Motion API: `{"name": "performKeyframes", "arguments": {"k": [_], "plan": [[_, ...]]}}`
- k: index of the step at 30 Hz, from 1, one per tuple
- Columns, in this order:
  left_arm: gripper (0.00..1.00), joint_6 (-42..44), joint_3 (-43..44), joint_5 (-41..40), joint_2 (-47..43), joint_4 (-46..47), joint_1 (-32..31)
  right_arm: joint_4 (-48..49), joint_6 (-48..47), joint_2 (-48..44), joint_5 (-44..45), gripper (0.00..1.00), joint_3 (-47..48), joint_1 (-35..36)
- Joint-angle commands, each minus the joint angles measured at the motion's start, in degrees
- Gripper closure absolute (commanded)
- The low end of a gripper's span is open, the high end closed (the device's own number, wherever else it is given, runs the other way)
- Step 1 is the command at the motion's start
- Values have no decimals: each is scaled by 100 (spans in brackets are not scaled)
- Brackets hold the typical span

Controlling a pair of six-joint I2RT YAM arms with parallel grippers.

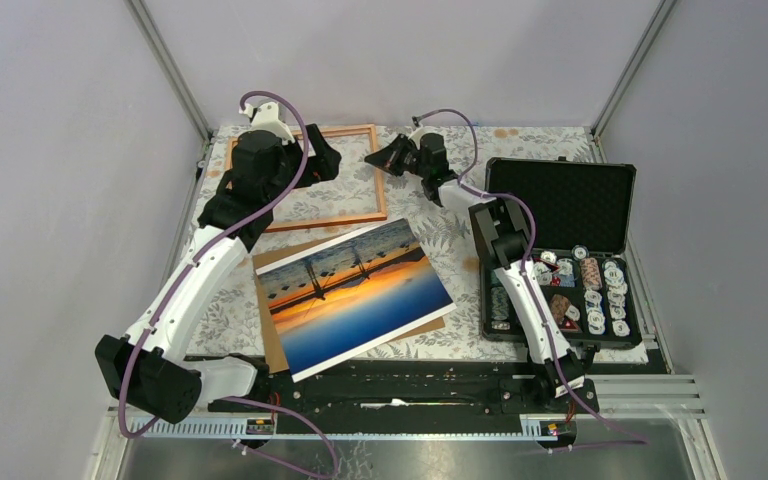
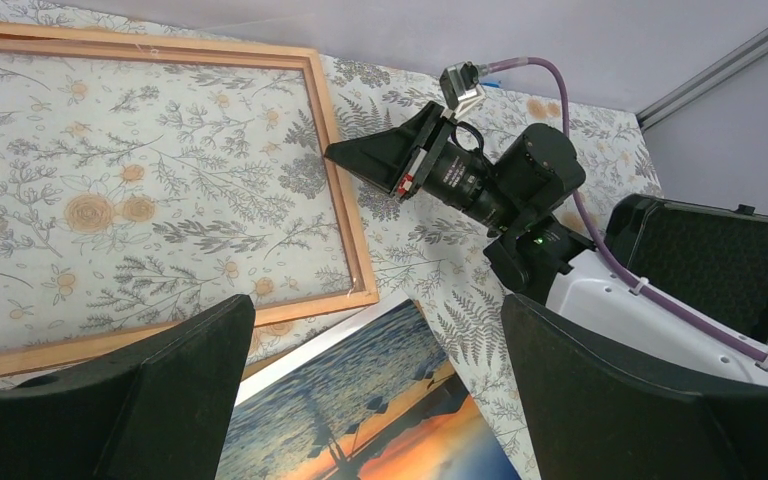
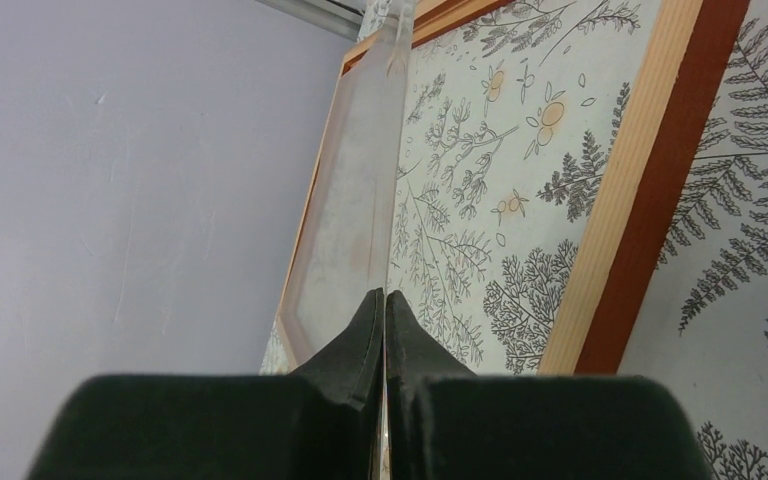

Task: Put the photo into the frame

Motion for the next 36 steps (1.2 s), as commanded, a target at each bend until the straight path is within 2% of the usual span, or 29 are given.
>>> {"name": "performKeyframes", "arguments": {"k": [1, 26, 36], "plan": [[1, -40, -32, 92, 1, 321, 30, -26, 24, 142, 115, 100, 476, 77], [1, -84, -77, 160, -16, 351, 30, -621, -83, 695, 515, 100, 1458, 82], [1, -85, -85, 188, -28, 354, 30, -871, 37, 974, 261, 100, 1915, 90]]}}
